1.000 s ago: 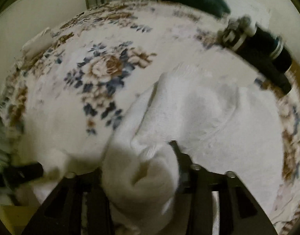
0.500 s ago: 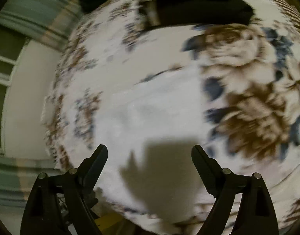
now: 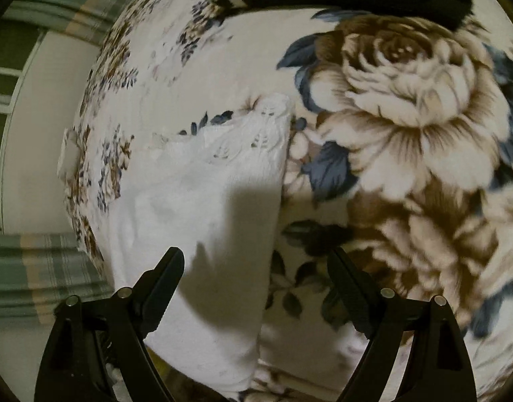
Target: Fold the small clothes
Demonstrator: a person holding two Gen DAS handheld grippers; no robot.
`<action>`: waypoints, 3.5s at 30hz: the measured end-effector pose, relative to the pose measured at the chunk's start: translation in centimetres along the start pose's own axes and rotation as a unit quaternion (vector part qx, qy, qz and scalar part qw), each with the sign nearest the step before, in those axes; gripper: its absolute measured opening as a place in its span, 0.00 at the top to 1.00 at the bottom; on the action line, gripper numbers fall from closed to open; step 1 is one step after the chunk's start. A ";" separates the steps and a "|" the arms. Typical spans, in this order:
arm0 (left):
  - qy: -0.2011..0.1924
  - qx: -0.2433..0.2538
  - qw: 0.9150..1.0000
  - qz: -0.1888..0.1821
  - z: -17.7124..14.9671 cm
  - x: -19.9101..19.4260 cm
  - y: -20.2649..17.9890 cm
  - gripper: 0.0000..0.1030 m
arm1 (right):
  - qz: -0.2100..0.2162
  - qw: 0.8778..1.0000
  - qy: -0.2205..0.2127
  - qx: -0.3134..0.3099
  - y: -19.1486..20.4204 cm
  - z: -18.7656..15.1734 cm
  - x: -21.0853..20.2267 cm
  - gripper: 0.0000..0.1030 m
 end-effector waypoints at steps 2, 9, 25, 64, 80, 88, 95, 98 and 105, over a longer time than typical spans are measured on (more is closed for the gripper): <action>-0.019 0.003 1.000 -0.023 -0.8 -1.1 0.1 0.35 | 0.017 1.000 0.004 -0.002 -0.4 0.7 0.2 0.13; -0.005 -0.033 0.995 -0.096 -2.5 2.2 2.0 0.32 | 0.123 0.990 0.062 -0.006 -1.0 3.9 5.0 0.10; -0.038 0.102 0.993 -0.037 -0.3 2.2 -3.5 0.73 | 0.165 0.985 -0.001 0.049 -1.0 2.0 4.6 0.79; 0.203 0.210 0.955 -0.061 5.3 8.2 -5.0 0.08 | 0.130 0.985 0.101 -0.046 -1.6 -1.1 6.6 0.00; 0.165 0.276 0.941 -0.108 2.6 5.1 -9.7 0.63 | 0.159 0.985 0.058 -0.046 3.3 -3.3 6.6 0.74; 0.183 0.325 0.918 -0.132 3.5 1.8 -16.0 0.63 | 0.163 0.987 -0.003 -0.005 3.9 -4.0 -1.7 0.75; 0.209 0.381 0.888 -0.147 4.0 1.7 -27.9 0.63 | 0.166 0.981 -0.088 0.054 3.7 -1.8 -12.5 0.75; 0.222 0.404 0.874 -0.153 3.6 3.6 -34.5 0.63 | 0.157 0.977 -0.125 0.067 3.6 1.6 -16.6 0.75; 0.246 0.421 0.858 -0.163 3.2 13.3 -48.7 0.63 | 0.132 0.968 -0.196 0.090 -1.1 14.1 -24.6 0.75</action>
Point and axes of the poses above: each gripper's, at about its wrist camera, not at the fingertips, and x roughly the way its jaws point, y to its left, z to its top, the point moved 1 cm from there along x, roughly the way its jaws point, and after that the axes turned 12 degrees about -z, right-handed, at the moved point
